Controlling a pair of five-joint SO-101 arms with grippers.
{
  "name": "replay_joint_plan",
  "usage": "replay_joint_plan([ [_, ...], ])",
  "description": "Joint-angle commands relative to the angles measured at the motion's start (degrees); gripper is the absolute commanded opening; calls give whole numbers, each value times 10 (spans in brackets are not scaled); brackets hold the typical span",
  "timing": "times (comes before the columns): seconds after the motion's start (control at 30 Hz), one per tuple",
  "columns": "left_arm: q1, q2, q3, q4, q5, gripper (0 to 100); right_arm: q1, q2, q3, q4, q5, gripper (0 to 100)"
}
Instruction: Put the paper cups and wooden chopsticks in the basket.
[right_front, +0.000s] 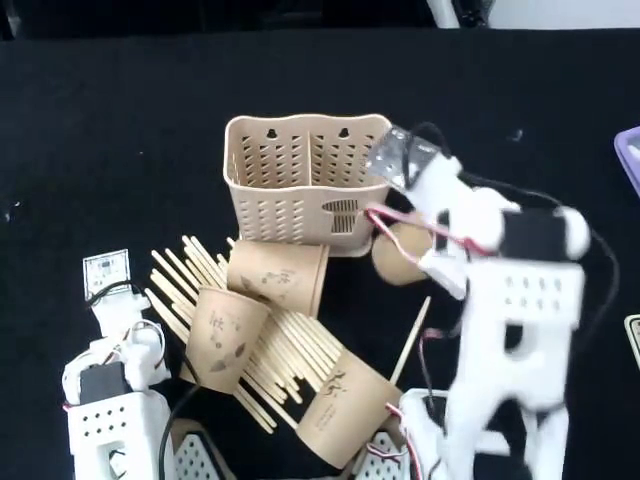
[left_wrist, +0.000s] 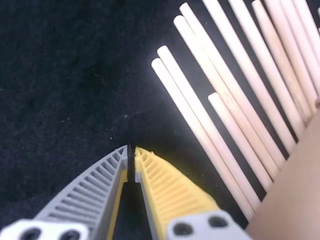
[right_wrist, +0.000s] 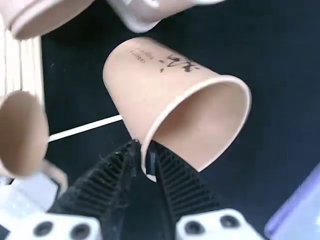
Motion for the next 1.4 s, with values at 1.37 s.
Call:
replay_joint_plan([
  [1.37, 10, 2, 0, -19, 3, 37, -164, 174, -508, 24, -127, 11],
])
